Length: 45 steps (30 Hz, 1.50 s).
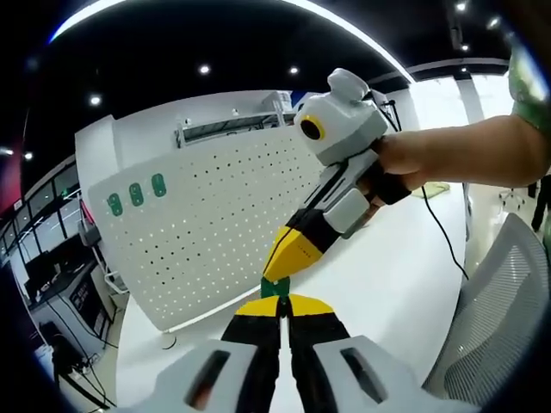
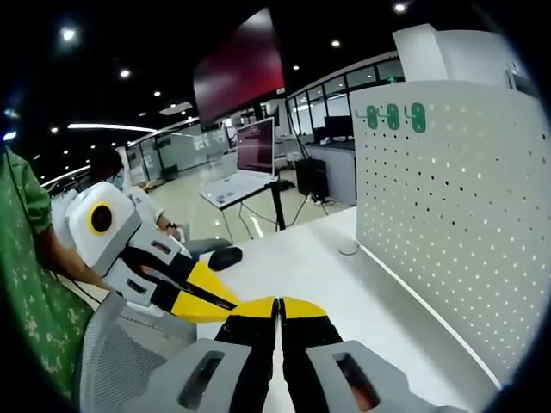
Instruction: Insert the hook assembly into the mounting plate slot until the hook locks in place.
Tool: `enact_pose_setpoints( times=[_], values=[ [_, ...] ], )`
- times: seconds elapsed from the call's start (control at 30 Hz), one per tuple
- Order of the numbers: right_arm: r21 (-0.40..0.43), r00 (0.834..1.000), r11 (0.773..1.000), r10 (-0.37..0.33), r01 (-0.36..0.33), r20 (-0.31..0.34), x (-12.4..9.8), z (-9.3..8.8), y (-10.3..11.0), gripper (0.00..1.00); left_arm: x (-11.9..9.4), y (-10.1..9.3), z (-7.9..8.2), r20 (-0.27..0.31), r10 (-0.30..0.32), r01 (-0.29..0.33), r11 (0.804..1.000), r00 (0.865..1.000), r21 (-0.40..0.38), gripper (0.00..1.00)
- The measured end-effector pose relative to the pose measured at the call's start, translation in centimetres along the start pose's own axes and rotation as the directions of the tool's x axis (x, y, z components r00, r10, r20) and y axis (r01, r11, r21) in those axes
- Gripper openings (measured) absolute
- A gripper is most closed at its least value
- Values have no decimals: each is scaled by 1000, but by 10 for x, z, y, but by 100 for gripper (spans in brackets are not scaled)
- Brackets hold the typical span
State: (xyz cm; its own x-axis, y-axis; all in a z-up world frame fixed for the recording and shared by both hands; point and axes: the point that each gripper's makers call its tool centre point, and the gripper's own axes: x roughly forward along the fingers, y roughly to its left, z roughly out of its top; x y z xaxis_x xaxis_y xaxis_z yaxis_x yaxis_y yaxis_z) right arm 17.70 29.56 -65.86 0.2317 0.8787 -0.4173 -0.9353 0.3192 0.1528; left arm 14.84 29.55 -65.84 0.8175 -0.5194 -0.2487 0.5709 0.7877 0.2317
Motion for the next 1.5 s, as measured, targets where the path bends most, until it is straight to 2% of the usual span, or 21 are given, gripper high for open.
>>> enact_pose_setpoints(
  times=[0.4,0.47,0.53,0.63,0.77,1.13,1.33,1.5],
  values=[
    [27,1000,1000,-1,1,31,-2,5,0,0,-1,0,0,8,-9,10,995,1000,-102,1],
    [31,998,1000,5,-6,55,-3,9,1,1,-1,1,-1,7,-9,9,992,1000,-129,1],
    [29,996,1000,-13,11,89,-5,15,0,6,-1,3,-1,16,-3,6,984,1000,-177,1],
    [8,997,1000,-27,26,79,-6,11,-1,7,-2,8,-1,24,7,-2,975,1000,-222,1],
    [3,998,1000,-28,28,55,-5,0,0,7,-3,11,1,28,20,-13,973,999,-230,1],
    [4,997,999,-42,42,72,-2,0,1,4,-5,15,11,66,40,-17,950,997,-311,1],
    [-31,996,998,-50,52,80,0,3,2,1,-7,14,16,76,43,-18,952,996,-304,1],
    [-11,995,999,-49,50,83,-2,4,1,0,-7,14,14,71,50,-27,953,996,-300,1]
  ],
)
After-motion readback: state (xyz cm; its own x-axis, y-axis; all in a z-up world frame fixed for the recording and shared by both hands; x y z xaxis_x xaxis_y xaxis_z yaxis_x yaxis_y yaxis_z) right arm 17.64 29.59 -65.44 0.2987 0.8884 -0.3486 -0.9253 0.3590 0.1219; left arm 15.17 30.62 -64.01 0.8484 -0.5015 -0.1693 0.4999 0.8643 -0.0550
